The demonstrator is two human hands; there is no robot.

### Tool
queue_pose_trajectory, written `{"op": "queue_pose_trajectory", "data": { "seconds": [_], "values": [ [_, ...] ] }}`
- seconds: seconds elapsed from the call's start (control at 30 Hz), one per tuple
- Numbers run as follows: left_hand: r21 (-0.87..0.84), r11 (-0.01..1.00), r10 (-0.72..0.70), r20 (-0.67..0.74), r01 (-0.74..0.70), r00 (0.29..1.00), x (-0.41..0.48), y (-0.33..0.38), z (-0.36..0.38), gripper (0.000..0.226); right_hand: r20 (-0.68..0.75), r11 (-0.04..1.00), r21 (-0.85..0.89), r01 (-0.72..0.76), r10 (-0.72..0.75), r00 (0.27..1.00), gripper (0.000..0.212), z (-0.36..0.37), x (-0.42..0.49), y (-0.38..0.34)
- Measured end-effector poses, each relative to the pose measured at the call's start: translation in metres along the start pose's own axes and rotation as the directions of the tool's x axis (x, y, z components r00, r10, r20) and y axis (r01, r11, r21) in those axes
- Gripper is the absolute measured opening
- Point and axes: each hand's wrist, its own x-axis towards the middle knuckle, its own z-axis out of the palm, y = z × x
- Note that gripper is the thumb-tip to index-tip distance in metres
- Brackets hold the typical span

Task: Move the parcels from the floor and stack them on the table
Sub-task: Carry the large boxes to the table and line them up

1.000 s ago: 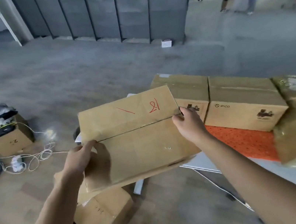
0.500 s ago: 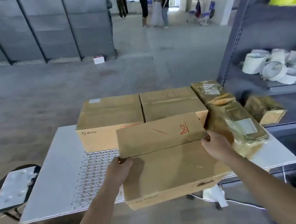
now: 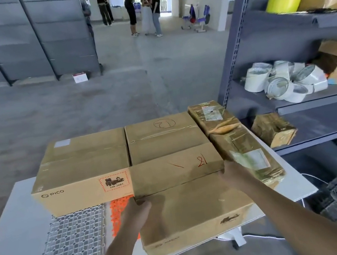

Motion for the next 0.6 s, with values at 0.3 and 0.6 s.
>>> {"op": "queue_pose_trajectory", "data": {
  "seconds": [0.3,0.6],
  "values": [
    [-0.055,0.997,-0.058,-0.137,0.051,0.989,0.016,0.003,0.016,0.044,0.014,0.994,-0.042,0.102,-0.102,0.995,0.031,0.005,0.033,0.007],
    [-0.067,0.995,-0.083,-0.153,0.073,0.985,0.020,-0.001,0.024,0.056,-0.049,0.991,-0.050,0.125,-0.127,0.991,0.032,0.013,0.035,0.018]
  ]
}}
